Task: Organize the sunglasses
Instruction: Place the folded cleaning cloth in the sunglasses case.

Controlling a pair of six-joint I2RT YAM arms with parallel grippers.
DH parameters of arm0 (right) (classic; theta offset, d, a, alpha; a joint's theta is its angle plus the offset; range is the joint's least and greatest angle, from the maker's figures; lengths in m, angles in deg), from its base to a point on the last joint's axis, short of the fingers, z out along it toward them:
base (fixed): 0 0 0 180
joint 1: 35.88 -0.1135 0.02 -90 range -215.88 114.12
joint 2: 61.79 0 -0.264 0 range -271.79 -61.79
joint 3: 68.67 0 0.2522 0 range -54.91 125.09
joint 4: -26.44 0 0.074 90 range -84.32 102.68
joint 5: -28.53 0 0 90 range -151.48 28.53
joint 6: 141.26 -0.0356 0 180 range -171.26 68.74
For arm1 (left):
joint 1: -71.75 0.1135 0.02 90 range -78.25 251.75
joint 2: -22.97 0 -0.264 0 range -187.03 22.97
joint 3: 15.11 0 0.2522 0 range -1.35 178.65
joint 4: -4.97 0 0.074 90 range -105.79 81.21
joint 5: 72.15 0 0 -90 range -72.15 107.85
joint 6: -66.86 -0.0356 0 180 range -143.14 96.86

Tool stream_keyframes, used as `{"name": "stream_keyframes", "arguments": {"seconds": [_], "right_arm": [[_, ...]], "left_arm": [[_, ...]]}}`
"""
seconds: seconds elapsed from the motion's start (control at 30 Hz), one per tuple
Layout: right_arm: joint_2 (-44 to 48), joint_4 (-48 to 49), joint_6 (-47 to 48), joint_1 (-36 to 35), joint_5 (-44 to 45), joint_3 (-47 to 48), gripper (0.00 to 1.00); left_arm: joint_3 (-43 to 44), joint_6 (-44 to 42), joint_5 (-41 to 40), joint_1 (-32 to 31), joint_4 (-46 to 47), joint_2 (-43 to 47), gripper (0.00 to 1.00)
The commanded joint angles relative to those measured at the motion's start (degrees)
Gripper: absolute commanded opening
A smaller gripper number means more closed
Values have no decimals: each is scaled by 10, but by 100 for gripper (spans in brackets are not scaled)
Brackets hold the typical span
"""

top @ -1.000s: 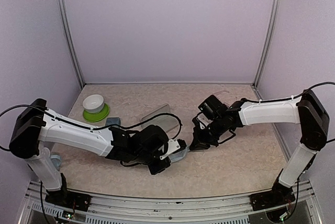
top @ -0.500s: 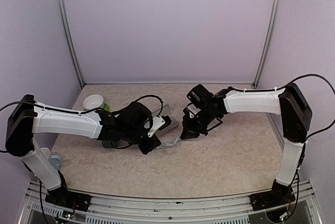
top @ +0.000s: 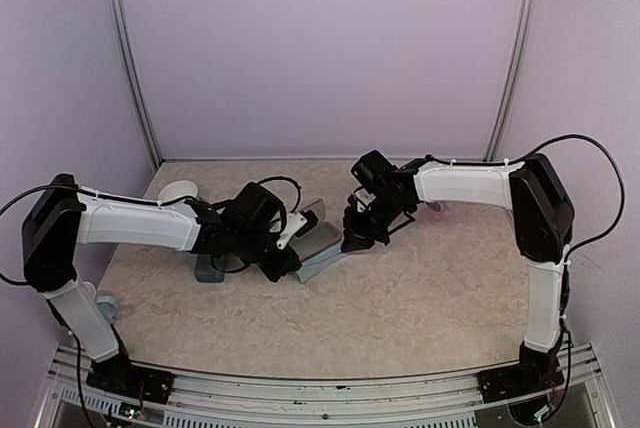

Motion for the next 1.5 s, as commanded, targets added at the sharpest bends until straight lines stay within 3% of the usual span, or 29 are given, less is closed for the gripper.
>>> {"name": "stream_keyframes", "arguments": {"seconds": [0.0, 0.37, 1.47], "right_arm": [[-31, -17, 13, 15, -8, 43, 0], [-113, -49, 41, 35, -39, 154, 0], [-214, -50, 28, 50, -86, 258, 0]], "left_arm": [[31, 13, 10, 11, -2, -25, 3], [80, 12, 0, 49, -24, -72, 2], [129, -4, -27, 108, -53, -136, 1]]}}
